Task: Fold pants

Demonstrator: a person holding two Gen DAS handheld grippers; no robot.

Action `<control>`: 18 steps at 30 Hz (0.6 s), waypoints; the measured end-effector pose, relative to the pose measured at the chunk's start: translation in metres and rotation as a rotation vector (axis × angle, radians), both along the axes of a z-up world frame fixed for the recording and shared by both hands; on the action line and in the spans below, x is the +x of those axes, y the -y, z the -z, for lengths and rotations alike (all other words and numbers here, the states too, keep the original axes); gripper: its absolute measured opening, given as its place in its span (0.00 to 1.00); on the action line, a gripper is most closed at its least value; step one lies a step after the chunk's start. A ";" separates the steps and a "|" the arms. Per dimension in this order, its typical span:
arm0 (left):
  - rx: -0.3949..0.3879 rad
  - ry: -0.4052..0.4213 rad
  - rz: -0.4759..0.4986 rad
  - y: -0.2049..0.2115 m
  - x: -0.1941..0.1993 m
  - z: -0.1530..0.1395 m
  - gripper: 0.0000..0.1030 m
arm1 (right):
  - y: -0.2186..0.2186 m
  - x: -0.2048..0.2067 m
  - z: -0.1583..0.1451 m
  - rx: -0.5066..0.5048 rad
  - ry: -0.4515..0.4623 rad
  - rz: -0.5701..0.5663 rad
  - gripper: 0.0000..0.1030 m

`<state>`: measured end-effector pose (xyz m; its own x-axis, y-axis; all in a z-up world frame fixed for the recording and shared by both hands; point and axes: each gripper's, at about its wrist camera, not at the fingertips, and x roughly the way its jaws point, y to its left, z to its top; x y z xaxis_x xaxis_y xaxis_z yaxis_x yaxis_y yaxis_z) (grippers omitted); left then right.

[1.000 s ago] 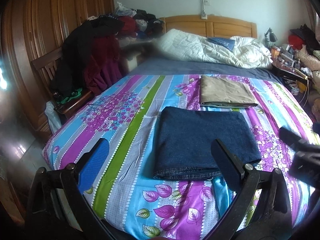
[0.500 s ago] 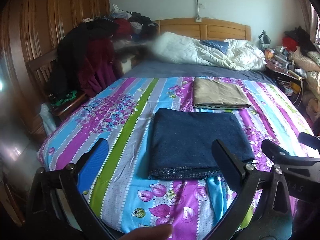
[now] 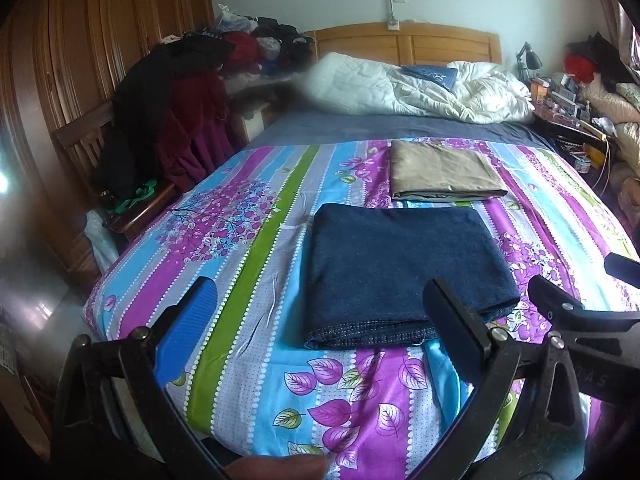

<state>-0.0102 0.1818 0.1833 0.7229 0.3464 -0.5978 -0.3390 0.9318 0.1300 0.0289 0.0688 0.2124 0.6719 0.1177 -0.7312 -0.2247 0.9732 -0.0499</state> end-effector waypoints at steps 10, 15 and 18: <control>-0.021 0.002 -0.005 -0.002 -0.002 0.009 1.00 | -0.005 -0.014 -0.001 -0.070 0.148 -0.027 1.00; -0.019 0.009 -0.005 -0.002 -0.002 0.010 1.00 | -0.003 -0.016 -0.003 -0.068 0.180 -0.028 1.00; -0.028 0.004 -0.003 -0.005 -0.001 0.011 1.00 | 0.001 -0.016 -0.003 -0.032 0.162 -0.043 1.00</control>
